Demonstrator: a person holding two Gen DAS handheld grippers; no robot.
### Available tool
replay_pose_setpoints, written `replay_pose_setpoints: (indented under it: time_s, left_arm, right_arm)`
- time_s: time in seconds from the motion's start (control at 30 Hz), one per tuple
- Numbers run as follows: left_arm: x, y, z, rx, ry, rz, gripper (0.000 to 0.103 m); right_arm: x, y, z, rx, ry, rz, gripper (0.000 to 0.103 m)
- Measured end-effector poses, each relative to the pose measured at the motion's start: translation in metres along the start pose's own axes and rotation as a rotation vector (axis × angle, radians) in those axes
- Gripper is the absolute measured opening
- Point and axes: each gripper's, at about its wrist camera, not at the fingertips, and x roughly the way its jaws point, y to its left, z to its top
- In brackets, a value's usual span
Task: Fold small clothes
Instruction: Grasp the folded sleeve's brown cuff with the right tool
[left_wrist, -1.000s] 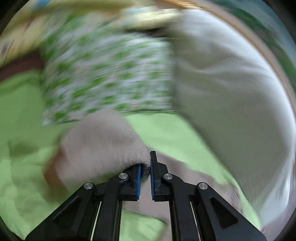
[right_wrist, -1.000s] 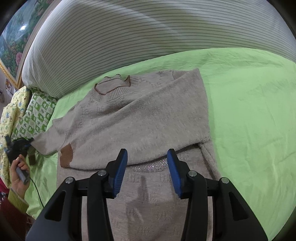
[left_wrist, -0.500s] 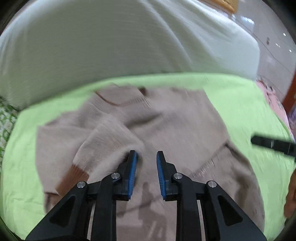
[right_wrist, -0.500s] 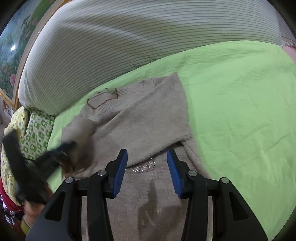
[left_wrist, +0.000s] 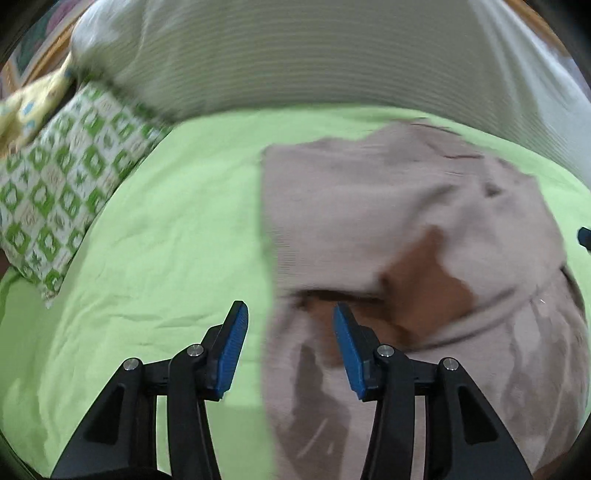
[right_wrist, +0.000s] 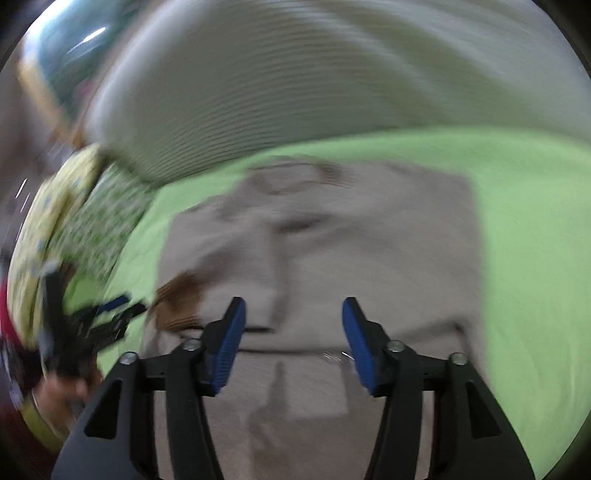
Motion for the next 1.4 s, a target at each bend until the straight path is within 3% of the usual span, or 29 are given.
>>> replay_pose_setpoints:
  time_s: [0.13, 0.3, 0.43, 0.47, 0.5, 0.57, 0.63, 0.77, 0.9, 0.97, 1.0, 1.07, 1.1, 1.17, 1.23, 1.37, 1.4]
  left_arm:
    - [0.027, 0.018, 0.009, 0.021, 0.034, 0.056, 0.048]
    - [0.041, 0.013, 0.020, 0.055, 0.033, 0.036, 0.048]
    - [0.048, 0.000, 0.022, 0.079, 0.046, 0.008, 0.048]
    - [0.048, -0.004, 0.022, 0.081, 0.057, -0.011, 0.048]
    - [0.045, -0.009, 0.020, 0.086, 0.063, -0.026, 0.048]
    - [0.042, -0.007, 0.016, 0.098, 0.064, -0.036, 0.049]
    - [0.038, -0.005, 0.009, 0.090, 0.068, -0.049, 0.049]
    - [0.044, -0.007, 0.005, 0.139, 0.087, -0.014, 0.049]
    - [0.050, -0.017, 0.015, 0.132, 0.076, 0.012, 0.049]
    - [0.054, -0.022, 0.019, 0.113, 0.078, 0.056, 0.047]
    - [0.056, -0.022, 0.020, 0.092, 0.080, 0.067, 0.045]
    - [0.057, -0.019, 0.021, 0.008, 0.084, 0.045, 0.022]
    - [0.056, -0.017, 0.021, -0.036, 0.083, 0.034, 0.018]
    - [0.051, -0.011, 0.022, -0.092, 0.066, 0.068, 0.013]
    - [0.043, -0.003, 0.021, -0.164, 0.045, 0.045, 0.012]
    - [0.027, 0.002, 0.019, -0.219, 0.013, 0.014, 0.011]
    - [0.024, 0.003, 0.018, -0.223, 0.009, 0.012, 0.011]
  right_arm:
    - [0.033, 0.058, 0.002, -0.297, 0.015, 0.061, 0.060]
    - [0.080, 0.103, -0.016, -0.594, 0.096, 0.075, 0.060]
    - [0.111, 0.106, -0.025, -0.687, 0.160, 0.050, 0.060]
    - [0.118, 0.104, -0.026, -0.689, 0.175, 0.037, 0.056]
    - [0.124, 0.098, -0.023, -0.658, 0.189, 0.044, 0.050]
    - [0.126, 0.083, -0.014, -0.558, 0.197, 0.079, 0.017]
    - [0.120, 0.064, -0.001, -0.430, 0.187, 0.110, 0.005]
    - [0.098, 0.027, 0.017, -0.175, 0.118, 0.170, 0.004]
    - [0.060, -0.040, 0.024, 0.252, -0.020, 0.248, 0.004]
    - [0.049, -0.070, 0.014, 0.426, -0.076, 0.242, 0.004]
    - [0.045, -0.095, 0.001, 0.565, -0.098, 0.217, 0.004]
    - [0.046, -0.123, -0.018, 0.740, -0.094, 0.198, 0.004]
    - [0.049, -0.136, -0.029, 0.808, -0.080, 0.189, 0.004]
    - [0.046, -0.145, -0.038, 0.836, -0.081, 0.153, 0.000]
    - [0.038, -0.141, -0.031, 0.815, -0.111, 0.170, 0.000]
    - [0.019, -0.118, 0.004, 0.665, -0.153, 0.203, 0.000]
    - [0.017, -0.114, 0.013, 0.618, -0.131, 0.153, 0.001]
